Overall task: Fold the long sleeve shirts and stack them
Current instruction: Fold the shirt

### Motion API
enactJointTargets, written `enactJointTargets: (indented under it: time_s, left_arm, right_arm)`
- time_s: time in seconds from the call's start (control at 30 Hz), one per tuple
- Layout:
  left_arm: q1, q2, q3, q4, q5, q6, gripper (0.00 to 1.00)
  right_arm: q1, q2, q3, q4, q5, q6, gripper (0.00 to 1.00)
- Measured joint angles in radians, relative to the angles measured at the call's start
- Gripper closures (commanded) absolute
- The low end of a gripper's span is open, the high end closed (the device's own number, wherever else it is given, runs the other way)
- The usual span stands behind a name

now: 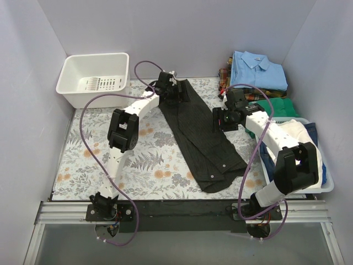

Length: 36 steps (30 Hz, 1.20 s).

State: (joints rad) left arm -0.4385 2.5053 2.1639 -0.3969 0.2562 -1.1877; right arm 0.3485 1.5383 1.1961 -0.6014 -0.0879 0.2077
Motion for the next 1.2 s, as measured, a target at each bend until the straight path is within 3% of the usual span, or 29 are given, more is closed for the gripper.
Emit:
enactJointTargets:
  time_s: [0.17, 0.37, 0.6, 0.83, 1.03, 1.2]
  left_arm:
    - [0.032, -0.227, -0.185, -0.032, -0.016, 0.034, 0.17]
    - [0.074, -0.465, -0.357, -0.029, -0.03, 0.042, 0.18]
    - [0.08, -0.579, -0.604, -0.048, -0.045, 0.042, 0.17]
    - [0.087, -0.686, -0.765, -0.101, -0.086, 0.043, 0.17]
    - [0.117, -0.829, -0.801, -0.126, -0.143, 0.026, 0.16]
    - [0.136, -0.912, -0.854, -0.138, -0.171, 0.012, 0.16]
  right_arm:
    - [0.03, 0.0, -0.022, 0.002, 0.01, -0.053, 0.35]
    - [0.192, 0.033, -0.123, 0.015, 0.01, -0.074, 0.35]
    - [0.315, 0.126, -0.198, 0.051, 0.008, -0.051, 0.35]
    - [0.412, 0.24, -0.066, 0.044, 0.002, -0.013, 0.36]
    - [0.452, 0.446, 0.214, 0.008, -0.079, 0.063, 0.37]
    - [0.459, 0.494, 0.298, 0.018, -0.094, 0.098, 0.27]
